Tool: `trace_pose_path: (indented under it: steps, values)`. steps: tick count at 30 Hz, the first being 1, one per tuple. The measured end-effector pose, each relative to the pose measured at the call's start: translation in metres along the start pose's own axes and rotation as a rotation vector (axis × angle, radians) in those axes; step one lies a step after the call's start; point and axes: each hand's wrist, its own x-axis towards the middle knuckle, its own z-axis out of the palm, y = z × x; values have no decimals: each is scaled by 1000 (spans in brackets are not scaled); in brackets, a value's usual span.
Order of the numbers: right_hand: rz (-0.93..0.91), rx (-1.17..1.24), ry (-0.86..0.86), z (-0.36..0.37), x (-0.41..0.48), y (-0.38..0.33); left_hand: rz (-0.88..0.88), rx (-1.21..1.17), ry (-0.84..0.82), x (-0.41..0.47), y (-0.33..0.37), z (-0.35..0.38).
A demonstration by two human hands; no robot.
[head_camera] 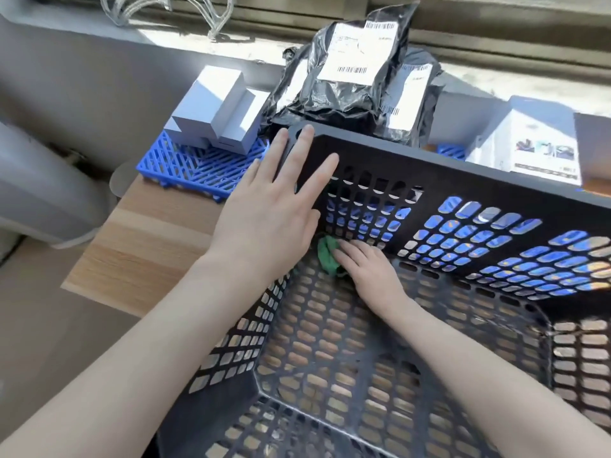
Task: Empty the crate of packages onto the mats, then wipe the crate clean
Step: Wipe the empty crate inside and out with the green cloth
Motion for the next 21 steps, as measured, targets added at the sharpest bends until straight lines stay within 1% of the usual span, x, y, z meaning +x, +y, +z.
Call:
trace_pose_path:
  steps: [3,4,5,6,9,11,13,15,18,19,21]
  values:
    - [225,44,-18,0,5,-10,-4,-27,16,0,1,1]
    - [265,82,-14,3,4,-23,-5,-34,17,0,1,1]
    - [261,123,-19,6,2,-39,-10,-39,16,0,1,1]
    - [206,163,-32,8,-2,-57,-14,-39,15,0,1,1]
    - [-54,259,-63,5,-36,-113,-14,-25,6,1,1,2]
    - [-263,302,-116,0,-68,-136,-12,-4,-7,2,1,3]
    - [-470,326,-202,-1,-90,-139,-13,5,-17,2,1,4]
    - [-604,289,-229,0,-88,-125,-18,0,-16,2,1,2]
    - [-754,173,-182,-1,-58,-100,-27,-12,-13,1,1,1]
    - [-766,146,-151,-1,-48,-93,-26,-18,-15,1,1,0]
    - [-720,103,-99,-1,-30,-79,-29,-29,-18,1,2,0]
